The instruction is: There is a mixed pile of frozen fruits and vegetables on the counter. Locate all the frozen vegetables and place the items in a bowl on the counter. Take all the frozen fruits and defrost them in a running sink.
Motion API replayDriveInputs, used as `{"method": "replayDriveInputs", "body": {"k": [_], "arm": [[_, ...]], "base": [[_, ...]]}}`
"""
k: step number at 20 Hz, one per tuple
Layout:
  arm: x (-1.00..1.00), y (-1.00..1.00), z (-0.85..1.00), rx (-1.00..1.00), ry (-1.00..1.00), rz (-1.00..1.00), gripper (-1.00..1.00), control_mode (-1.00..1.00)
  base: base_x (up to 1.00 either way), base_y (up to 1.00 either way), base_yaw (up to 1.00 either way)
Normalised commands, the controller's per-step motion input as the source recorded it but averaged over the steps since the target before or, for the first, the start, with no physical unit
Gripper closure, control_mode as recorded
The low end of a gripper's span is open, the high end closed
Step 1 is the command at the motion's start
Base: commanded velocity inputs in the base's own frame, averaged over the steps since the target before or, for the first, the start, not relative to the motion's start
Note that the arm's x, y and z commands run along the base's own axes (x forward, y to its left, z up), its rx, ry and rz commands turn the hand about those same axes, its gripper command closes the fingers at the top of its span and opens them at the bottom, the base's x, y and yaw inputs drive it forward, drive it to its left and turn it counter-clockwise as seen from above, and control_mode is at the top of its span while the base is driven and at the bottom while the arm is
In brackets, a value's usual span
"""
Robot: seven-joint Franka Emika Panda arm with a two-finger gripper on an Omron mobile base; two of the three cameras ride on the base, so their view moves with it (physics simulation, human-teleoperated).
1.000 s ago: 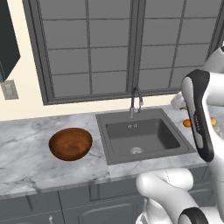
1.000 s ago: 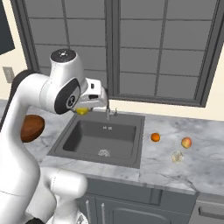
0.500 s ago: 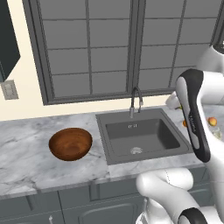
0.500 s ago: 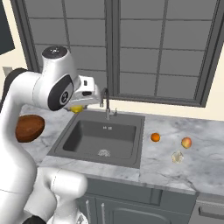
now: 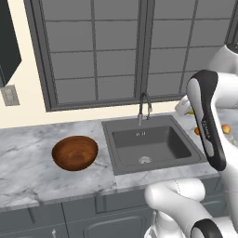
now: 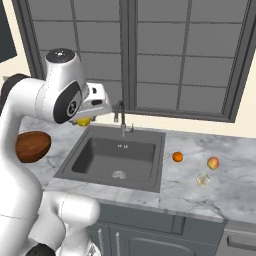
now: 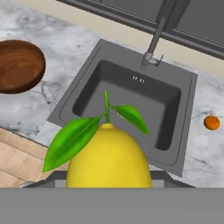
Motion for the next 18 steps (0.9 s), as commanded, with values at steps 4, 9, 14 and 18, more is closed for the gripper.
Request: {"method": "replayDriveInputs", "body": {"k": [4,9,14,18], "arm": [[0.0,0.3,0.08,0.0,0.0,0.09,1.0,-1.0],[0.0,0.21,0.07,0.0,0.0,0.09,1.0,-1.0],[0.0,0.13,0.09,0.0,-0.01,0.1,1.0,-1.0],[-0.02,0.17,0.1,0.0,-0.04,0.13,1.0,-1.0]], "base": [[0.0,0.0,0.0],[0.0,0.0,0.0],[0.0,0.0,0.0],[0.0,0.0,0.0]]}}
